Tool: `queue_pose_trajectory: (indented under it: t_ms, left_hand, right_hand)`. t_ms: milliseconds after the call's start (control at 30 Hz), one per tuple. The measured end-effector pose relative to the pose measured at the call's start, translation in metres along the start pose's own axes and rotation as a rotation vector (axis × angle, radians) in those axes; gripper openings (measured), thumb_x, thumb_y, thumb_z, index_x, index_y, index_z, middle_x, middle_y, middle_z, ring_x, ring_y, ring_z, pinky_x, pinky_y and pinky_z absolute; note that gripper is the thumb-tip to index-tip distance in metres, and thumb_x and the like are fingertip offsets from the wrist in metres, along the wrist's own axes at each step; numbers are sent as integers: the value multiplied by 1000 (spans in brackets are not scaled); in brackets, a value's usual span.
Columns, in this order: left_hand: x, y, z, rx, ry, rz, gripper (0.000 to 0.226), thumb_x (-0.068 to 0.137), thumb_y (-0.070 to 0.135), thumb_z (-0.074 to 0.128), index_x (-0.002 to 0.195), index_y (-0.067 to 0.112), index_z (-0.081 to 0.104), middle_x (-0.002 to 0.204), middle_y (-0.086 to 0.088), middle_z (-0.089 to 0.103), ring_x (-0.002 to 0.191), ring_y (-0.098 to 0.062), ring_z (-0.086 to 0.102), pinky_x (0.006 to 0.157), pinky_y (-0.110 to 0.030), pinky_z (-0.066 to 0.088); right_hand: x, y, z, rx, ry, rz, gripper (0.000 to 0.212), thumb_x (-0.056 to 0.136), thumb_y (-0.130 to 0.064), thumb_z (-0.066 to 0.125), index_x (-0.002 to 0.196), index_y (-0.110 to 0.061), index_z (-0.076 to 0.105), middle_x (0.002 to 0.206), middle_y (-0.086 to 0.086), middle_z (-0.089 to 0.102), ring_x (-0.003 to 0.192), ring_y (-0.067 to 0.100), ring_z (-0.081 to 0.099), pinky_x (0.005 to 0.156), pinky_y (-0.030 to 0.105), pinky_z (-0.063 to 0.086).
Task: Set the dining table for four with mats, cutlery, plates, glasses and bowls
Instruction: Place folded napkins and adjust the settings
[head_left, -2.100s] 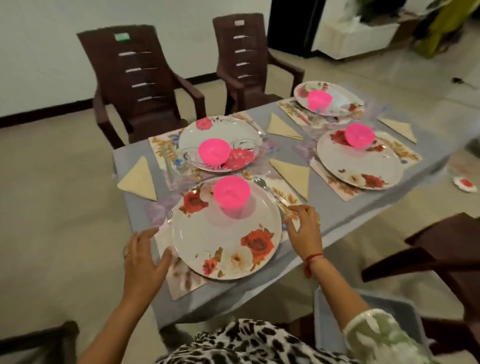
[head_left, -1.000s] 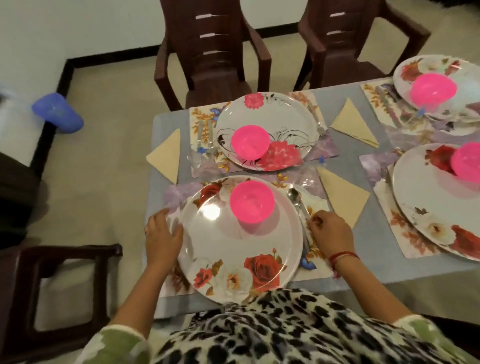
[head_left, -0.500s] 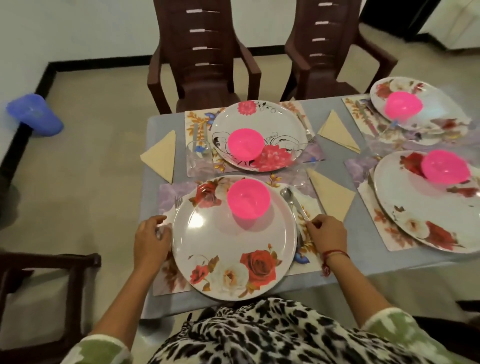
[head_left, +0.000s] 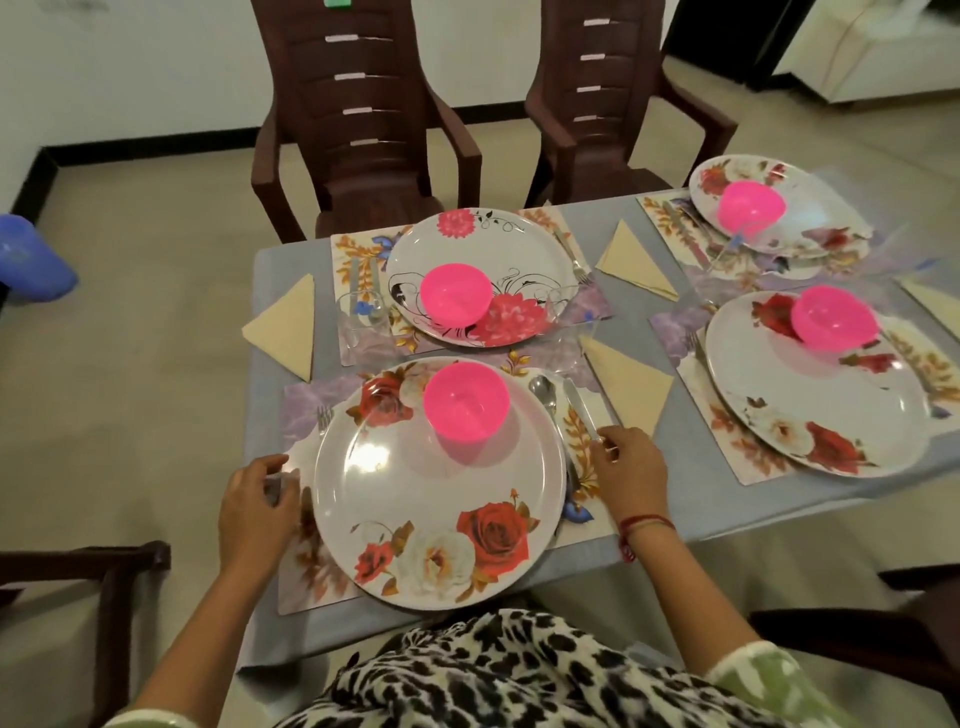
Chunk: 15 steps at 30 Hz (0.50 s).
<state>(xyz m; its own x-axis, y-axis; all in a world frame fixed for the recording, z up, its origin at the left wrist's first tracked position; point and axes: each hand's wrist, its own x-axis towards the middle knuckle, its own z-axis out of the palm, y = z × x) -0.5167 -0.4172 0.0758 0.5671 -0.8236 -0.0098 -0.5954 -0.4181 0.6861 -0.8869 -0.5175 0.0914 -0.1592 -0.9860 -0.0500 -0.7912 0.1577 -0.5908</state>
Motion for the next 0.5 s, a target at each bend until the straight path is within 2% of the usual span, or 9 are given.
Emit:
queue_pose_trajectory:
  t_ms: [100, 200, 300, 367, 400, 500]
  left_hand:
    - [4, 3, -3, -3, 10, -3, 27, 92, 16, 58, 117, 8, 58, 115, -15, 55, 100, -29, 57, 81, -38, 44]
    - [11, 3, -6, 2, 11, 19, 26, 92, 15, 59, 117, 7, 59, 117, -16, 56, 102, -30, 56, 83, -39, 44]
    - [17, 5, -9, 4, 7, 8, 26, 92, 14, 58, 116, 6, 60, 117, -17, 56, 102, -31, 56, 82, -38, 43]
    - [18, 8, -10, 6, -3, 9, 26, 92, 14, 58, 116, 7, 60, 117, -17, 56, 102, -31, 56, 83, -38, 43]
    - [18, 10, -9, 5, -5, 7, 25, 92, 14, 58, 116, 7, 60, 117, -17, 56, 103, -31, 56, 83, -37, 42]
    - [17, 12, -7, -13, -14, -4, 25, 92, 15, 58, 115, 9, 60, 117, -15, 56, 102, -28, 55, 84, -37, 41]
  right_hand:
    - [3, -11, 15, 7, -125, -40, 18, 90, -21, 59, 87, -9, 72, 82, 8, 68, 71, 18, 59, 70, 29, 50]
    - [14, -13, 22, 86, -149, 39, 20, 90, -17, 57, 79, -7, 71, 73, 9, 67, 69, 23, 60, 67, 30, 50]
    - [16, -7, 25, 157, -158, 107, 17, 89, -13, 57, 87, -7, 72, 81, 9, 69, 76, 24, 63, 75, 35, 54]
    - [14, -7, 24, 172, -158, 120, 16, 88, -15, 61, 96, -9, 73, 89, 6, 70, 82, 21, 63, 82, 33, 54]
    - [14, -7, 23, 161, -165, 114, 15, 87, -16, 62, 95, -9, 72, 88, 5, 69, 80, 19, 62, 79, 29, 52]
    - [17, -10, 19, 101, -215, 101, 16, 88, -15, 61, 78, -5, 70, 71, 6, 63, 63, 14, 54, 59, 17, 42]
